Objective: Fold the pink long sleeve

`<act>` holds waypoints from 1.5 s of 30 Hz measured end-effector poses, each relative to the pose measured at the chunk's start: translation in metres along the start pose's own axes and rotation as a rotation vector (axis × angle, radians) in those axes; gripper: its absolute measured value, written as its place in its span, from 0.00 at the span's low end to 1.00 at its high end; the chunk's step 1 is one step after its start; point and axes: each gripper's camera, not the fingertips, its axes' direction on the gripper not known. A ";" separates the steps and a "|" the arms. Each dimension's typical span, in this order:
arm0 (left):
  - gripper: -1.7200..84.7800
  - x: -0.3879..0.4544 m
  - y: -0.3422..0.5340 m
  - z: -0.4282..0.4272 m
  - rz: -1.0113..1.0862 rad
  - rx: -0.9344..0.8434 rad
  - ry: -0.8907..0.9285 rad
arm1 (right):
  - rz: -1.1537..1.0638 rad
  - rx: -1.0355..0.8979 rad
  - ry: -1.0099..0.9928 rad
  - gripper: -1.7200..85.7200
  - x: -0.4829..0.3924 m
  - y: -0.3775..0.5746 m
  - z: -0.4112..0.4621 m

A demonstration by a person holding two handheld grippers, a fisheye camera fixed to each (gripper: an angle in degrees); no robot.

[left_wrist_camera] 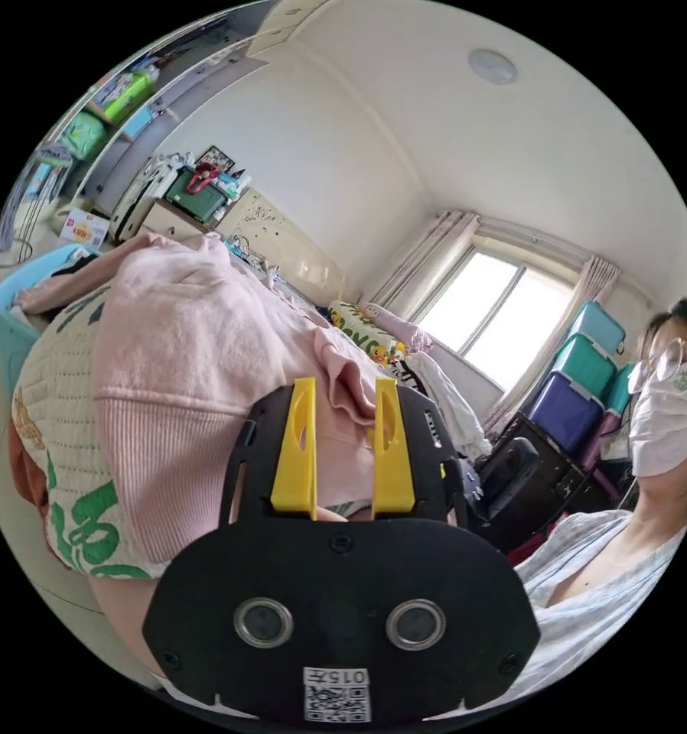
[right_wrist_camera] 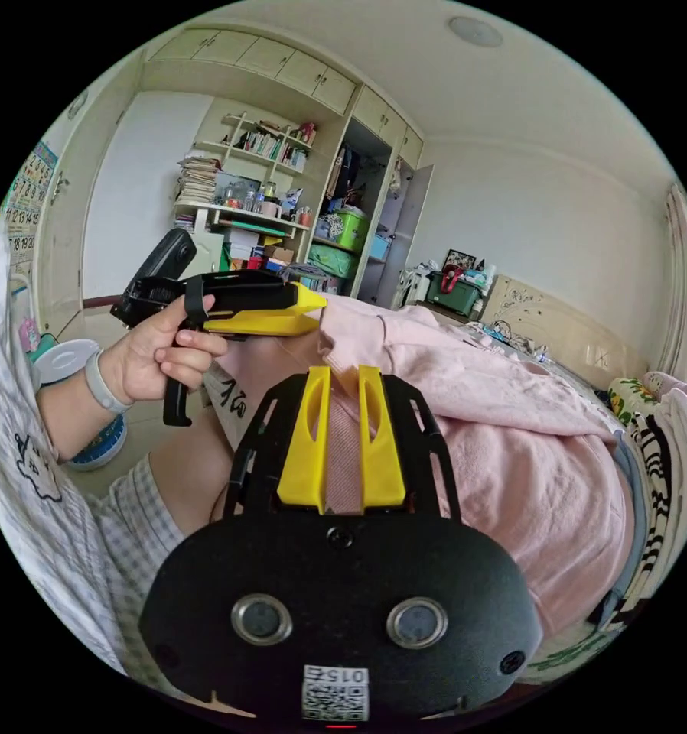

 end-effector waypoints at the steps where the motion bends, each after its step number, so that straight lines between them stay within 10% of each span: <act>1: 0.14 0.006 0.007 0.004 0.041 -0.005 -0.030 | 0.028 0.010 0.014 0.08 0.000 0.003 0.000; 12: 0.10 -0.001 0.077 -0.017 0.168 -0.043 -0.113 | 0.006 -0.039 0.029 0.08 -0.001 0.028 0.016; 18: 0.14 -0.055 0.089 -0.162 0.205 0.201 -0.395 | -0.033 -0.060 -0.163 0.10 0.018 0.041 -0.001; 25: 0.17 -0.315 0.039 -0.247 -0.073 0.233 -0.855 | 0.279 0.213 -0.216 0.02 0.111 0.040 -0.023; 35: 0.18 -0.694 0.005 -0.202 -0.651 0.050 -0.734 | 0.320 0.008 -0.073 0.01 0.135 0.044 0.038; 45: 0.12 -0.836 0.013 -0.181 -0.897 -0.022 -0.773 | 0.319 0.030 -0.083 0.01 0.155 0.052 0.034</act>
